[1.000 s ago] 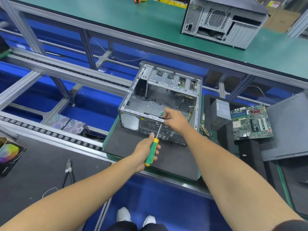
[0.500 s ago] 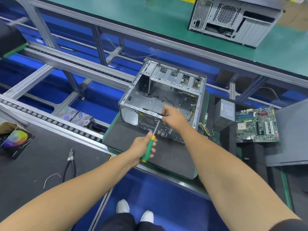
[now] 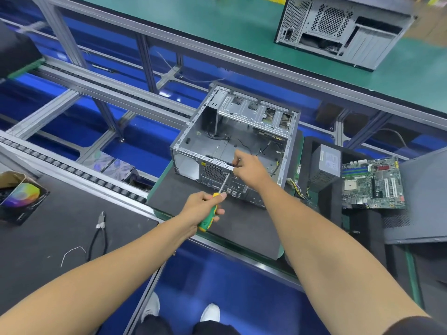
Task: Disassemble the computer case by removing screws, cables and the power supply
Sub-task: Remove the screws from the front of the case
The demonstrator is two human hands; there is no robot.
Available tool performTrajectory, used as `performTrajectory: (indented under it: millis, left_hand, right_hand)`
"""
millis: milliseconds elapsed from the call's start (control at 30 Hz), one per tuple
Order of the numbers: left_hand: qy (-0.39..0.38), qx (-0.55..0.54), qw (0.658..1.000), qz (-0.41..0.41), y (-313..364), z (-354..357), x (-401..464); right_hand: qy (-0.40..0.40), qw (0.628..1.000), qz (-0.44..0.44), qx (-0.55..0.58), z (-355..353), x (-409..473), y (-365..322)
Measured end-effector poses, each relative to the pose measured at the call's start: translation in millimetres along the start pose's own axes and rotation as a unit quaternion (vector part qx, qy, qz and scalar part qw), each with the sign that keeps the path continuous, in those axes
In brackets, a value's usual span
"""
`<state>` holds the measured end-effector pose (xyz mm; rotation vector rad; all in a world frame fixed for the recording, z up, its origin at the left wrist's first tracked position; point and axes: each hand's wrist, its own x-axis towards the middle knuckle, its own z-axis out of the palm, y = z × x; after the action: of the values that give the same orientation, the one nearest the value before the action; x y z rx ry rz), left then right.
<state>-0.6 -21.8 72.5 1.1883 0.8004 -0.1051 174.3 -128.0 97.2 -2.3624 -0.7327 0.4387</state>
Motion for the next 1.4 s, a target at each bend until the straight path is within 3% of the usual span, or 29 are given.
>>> performTrajectory:
  millis: [133, 367, 633, 833, 1067, 1267, 1400]
  left_hand:
    - [-0.036, 0.036, 0.998, -0.023, 3, -1, -4]
    - [-0.071, -0.020, 0.992, -0.105, 16, -1, -7]
    - [-0.017, -0.008, 0.999, -0.032, 8, 0, -6]
    - [-0.067, 0.035, 0.997, -0.022, 8, 0, -10]
    - [-0.051, 0.003, 0.996, -0.067, 11, 1, -10]
    - [-0.016, 0.024, 0.999, -0.026, 2, 3, -7]
    - [-0.054, 0.015, 0.998, -0.006, 0, 1, -5]
  right_hand:
    - [0.003, 1.000, 0.007, -0.006, 1, 1, -1]
    - [0.004, 1.000, 0.012, -0.008, 2, 0, -1]
    - [0.005, 1.000, 0.012, -0.004, 2, -1, -2]
    - [0.012, 1.000, 0.005, -0.013, 3, -1, -1]
    - [0.009, 1.000, 0.010, -0.014, 3, -1, -1]
    - [0.008, 1.000, 0.014, -0.009, 3, 0, 0]
    - [0.007, 1.000, 0.018, -0.008, 3, 0, -1]
